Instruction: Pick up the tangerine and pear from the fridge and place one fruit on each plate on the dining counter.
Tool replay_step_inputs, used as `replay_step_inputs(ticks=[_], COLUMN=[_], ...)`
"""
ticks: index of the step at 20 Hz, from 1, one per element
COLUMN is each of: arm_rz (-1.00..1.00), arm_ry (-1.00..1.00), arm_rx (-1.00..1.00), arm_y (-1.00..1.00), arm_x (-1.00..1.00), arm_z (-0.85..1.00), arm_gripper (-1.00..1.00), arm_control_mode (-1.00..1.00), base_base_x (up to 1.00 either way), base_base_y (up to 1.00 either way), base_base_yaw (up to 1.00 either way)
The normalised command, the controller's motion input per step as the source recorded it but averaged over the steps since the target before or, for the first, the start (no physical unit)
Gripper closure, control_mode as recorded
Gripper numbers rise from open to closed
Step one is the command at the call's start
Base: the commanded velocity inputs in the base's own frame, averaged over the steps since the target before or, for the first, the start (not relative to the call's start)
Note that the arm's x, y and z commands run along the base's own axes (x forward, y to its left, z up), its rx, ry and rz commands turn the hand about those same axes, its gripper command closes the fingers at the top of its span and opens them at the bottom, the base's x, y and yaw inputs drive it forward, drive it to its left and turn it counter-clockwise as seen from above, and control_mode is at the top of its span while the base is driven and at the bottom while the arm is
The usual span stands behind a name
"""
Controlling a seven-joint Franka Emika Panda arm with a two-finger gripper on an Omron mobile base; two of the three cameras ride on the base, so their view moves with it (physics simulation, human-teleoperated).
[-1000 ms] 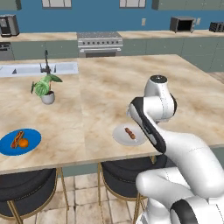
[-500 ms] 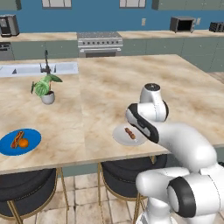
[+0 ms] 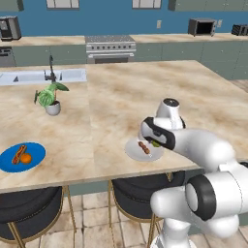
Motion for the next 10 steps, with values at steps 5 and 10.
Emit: replay_step_inputs(ticks=[5, 10], arm_rz=[0.29, 0.27], arm_ry=[0.0, 0.0], arm_rx=[0.0, -0.02], arm_y=[-0.03, -0.14], arm_x=[0.27, 0.16], arm_z=[-0.23, -0.12], arm_gripper=[1.0, 1.0], arm_control_mode=[-1.0, -1.0], base_base_x=[0.0, 0.0], base_base_y=[0.0, 0.0], base_base_yaw=[0.0, 0.0])
